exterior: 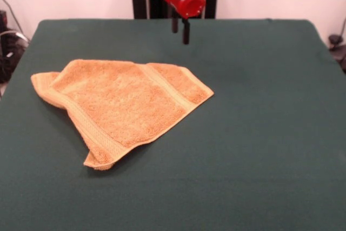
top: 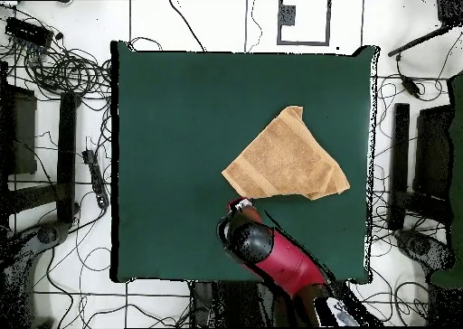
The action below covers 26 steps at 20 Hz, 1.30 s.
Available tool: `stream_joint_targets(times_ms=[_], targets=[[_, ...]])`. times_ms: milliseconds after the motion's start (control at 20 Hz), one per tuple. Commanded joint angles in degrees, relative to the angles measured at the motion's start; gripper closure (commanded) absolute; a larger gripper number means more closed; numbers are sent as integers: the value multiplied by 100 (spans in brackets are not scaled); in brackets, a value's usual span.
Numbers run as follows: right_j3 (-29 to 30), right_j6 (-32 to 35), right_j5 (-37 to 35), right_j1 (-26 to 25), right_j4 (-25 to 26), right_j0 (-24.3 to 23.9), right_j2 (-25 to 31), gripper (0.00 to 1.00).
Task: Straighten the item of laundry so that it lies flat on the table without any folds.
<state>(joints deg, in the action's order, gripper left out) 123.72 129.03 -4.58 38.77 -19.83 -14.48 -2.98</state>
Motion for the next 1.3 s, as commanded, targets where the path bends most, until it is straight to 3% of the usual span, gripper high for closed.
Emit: stream_joint_targets(times_ms=[50,750,1000,1300], targets=[[-598,724,-594,-112,-163,195,125,0],[-826,648,-717,-238,-91,201,34,0],[-858,578,-390,-536,-23,-86,363,0],[-669,650,-933,-49,-16,148,59,0]])
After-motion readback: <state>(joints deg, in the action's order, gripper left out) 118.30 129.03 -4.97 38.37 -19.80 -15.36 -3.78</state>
